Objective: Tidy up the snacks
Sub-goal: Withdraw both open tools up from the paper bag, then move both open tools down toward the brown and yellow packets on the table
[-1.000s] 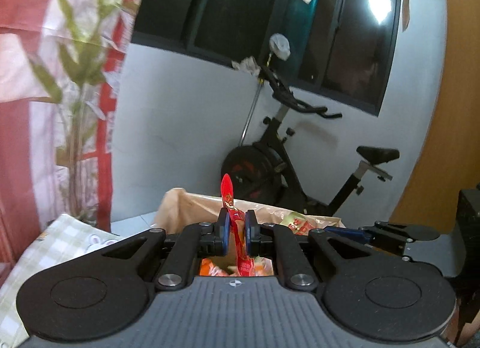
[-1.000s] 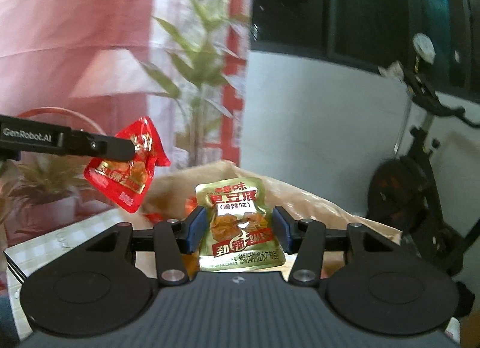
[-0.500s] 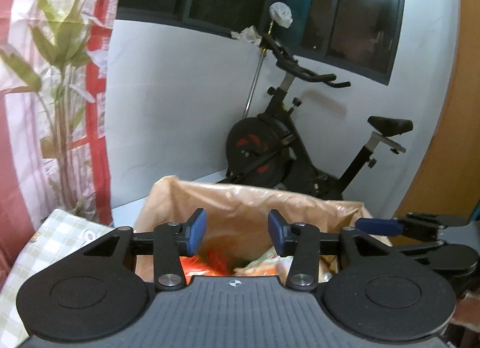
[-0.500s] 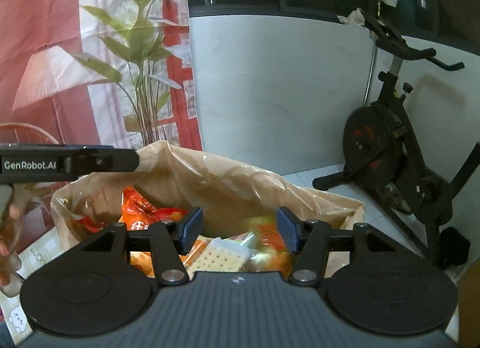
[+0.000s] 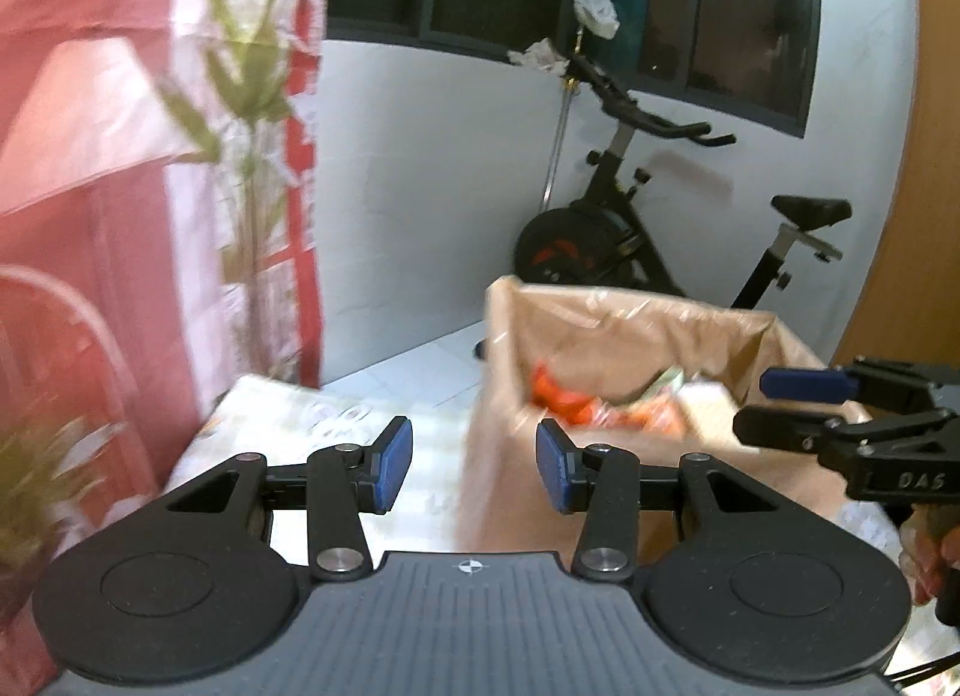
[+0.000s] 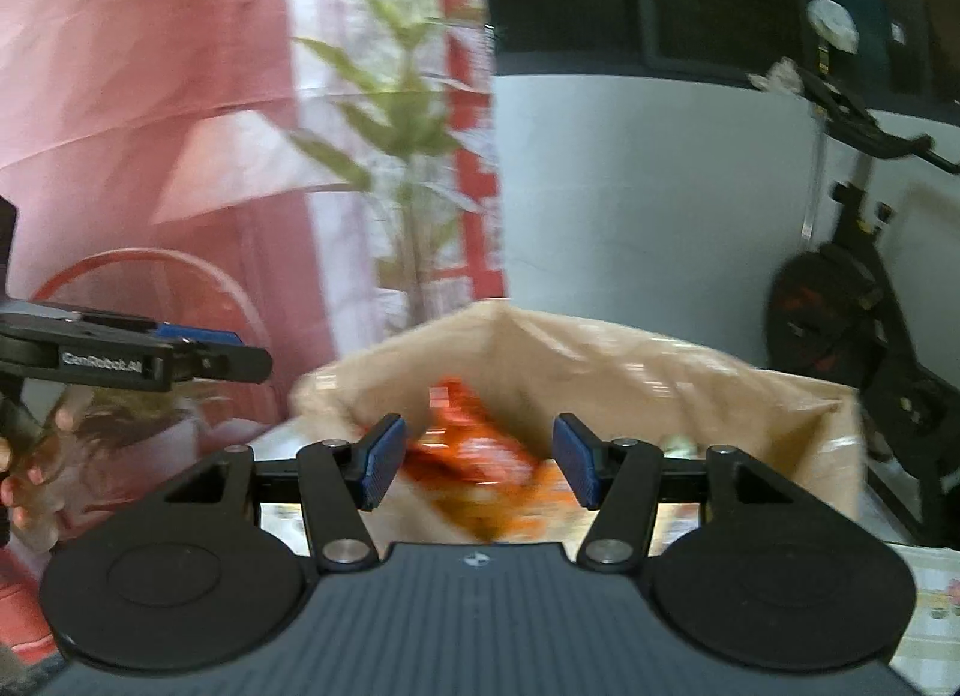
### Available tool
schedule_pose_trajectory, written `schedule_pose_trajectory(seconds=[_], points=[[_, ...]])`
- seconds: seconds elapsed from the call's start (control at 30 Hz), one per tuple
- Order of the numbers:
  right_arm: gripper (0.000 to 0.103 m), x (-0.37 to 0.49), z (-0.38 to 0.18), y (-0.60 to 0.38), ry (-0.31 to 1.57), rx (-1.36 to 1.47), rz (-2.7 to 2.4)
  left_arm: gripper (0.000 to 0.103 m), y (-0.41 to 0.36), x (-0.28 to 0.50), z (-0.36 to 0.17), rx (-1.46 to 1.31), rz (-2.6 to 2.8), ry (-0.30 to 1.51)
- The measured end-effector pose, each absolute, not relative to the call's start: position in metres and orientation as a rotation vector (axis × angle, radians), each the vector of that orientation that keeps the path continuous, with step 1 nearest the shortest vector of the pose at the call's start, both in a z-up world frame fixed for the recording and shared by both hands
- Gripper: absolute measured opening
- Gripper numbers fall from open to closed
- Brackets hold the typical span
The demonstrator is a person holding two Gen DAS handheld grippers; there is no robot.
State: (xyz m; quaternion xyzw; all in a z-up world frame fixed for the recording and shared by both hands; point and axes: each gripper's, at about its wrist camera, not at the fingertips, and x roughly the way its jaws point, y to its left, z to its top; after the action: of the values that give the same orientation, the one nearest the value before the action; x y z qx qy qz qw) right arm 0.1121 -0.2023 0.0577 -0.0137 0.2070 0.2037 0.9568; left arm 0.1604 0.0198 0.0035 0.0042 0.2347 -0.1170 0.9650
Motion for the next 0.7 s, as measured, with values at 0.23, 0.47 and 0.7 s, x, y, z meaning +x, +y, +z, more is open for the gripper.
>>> schedule_pose_trajectory(seconds=[0.23,0.47,0.7], points=[[0.058,0.091,0.033,-0.15,0.431,0.024,0.526,0.048,0.057,0.134,-0.024,0.016,-0.194,0.519],[0.058,0.089,-0.008,-0.117,0.545,0.026,0.557,0.048,0.077,0.139,-0.066,-0.034,-0.189,0.593],[0.058,0.1,-0.056,-0.108,0.672,-0.007,0.517,0.048,0.087,0.15,-0.107,-0.054,-0.203,0.657]])
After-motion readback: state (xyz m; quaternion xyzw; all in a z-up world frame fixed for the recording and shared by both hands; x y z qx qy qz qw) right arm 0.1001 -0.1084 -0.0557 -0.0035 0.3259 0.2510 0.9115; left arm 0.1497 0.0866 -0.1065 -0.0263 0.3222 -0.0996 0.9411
